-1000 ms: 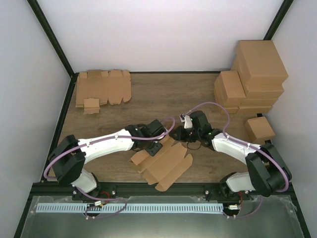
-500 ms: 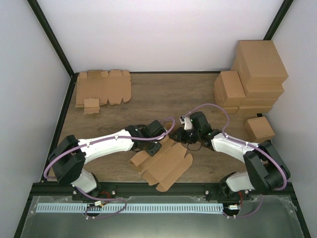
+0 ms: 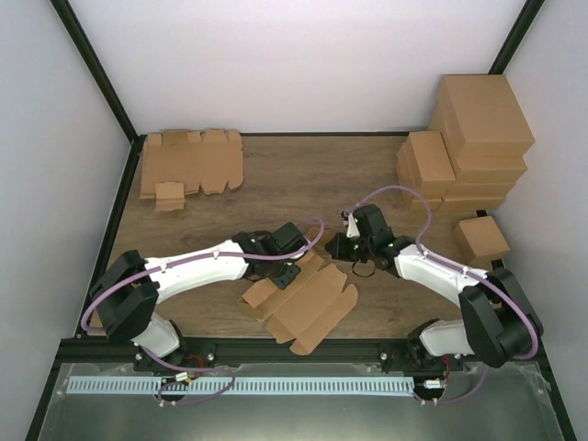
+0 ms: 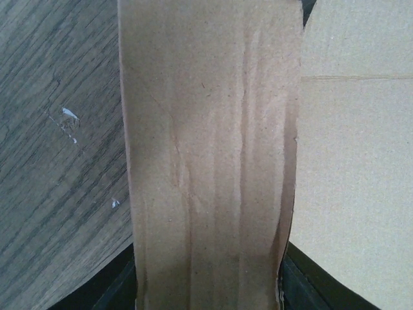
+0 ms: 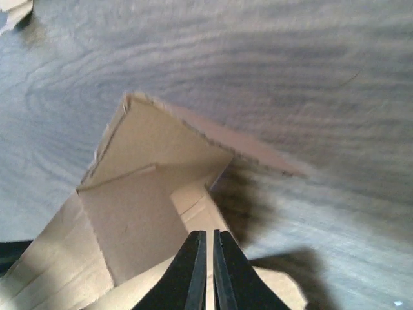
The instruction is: Fold the paper box
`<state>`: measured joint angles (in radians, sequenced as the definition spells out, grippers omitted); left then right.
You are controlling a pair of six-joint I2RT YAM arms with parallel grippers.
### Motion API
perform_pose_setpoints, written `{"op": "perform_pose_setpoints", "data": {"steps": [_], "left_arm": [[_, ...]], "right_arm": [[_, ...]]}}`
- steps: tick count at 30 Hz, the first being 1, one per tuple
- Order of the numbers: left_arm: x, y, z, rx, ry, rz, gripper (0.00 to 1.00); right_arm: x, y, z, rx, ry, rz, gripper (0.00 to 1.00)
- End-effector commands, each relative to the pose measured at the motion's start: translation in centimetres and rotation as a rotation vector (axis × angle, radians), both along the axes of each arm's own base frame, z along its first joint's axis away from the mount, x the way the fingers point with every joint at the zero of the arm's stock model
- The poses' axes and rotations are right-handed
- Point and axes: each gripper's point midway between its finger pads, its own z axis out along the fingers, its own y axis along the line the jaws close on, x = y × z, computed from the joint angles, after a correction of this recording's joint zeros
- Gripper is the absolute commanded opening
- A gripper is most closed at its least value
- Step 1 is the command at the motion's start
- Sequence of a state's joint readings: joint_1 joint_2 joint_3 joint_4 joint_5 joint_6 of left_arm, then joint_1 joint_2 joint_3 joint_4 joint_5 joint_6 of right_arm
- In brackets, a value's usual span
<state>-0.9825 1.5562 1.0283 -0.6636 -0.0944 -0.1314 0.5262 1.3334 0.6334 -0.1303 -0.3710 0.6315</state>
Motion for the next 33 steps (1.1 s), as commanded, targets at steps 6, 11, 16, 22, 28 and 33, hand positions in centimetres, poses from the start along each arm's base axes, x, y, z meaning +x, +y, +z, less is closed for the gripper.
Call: {"op": "perform_pose_setpoints", "data": {"steps": [6, 11, 16, 22, 28, 33], "left_arm": [[-0.1, 0.0, 0.5, -0.009, -0.005, 0.009, 0.48], [0.0, -0.1, 0.6, -0.009, -0.003, 0.014, 0.48], [0.0, 0.0, 0.6, -0.001, -0.003, 0.016, 0.48], [0.1, -0.1, 0.7, -0.004, -0.008, 0.022, 0.48], [0.1, -0.5, 0.8, -0.024, 0.0, 0.031, 0.48], [0.2, -0.5, 1.0, -0.026, -0.007, 0.032, 0.48]], "right_arm": [[3.6, -1.9, 5.0, -0.15, -0.501, 0.062, 0.34], [4.6, -1.7, 4.7, -0.182, -0.61, 0.088, 0.47], [5.5, -0.4, 3.6, -0.216, -0.607, 0.173, 0.47], [5.4, 0.4, 2.9, -0.204, -0.584, 0.221, 0.37], [4.1, 0.8, 2.9, -0.181, -0.578, 0.243, 0.21], [3.2, 1.1, 2.6, -0.188, -0.565, 0.258, 0.08]]}}
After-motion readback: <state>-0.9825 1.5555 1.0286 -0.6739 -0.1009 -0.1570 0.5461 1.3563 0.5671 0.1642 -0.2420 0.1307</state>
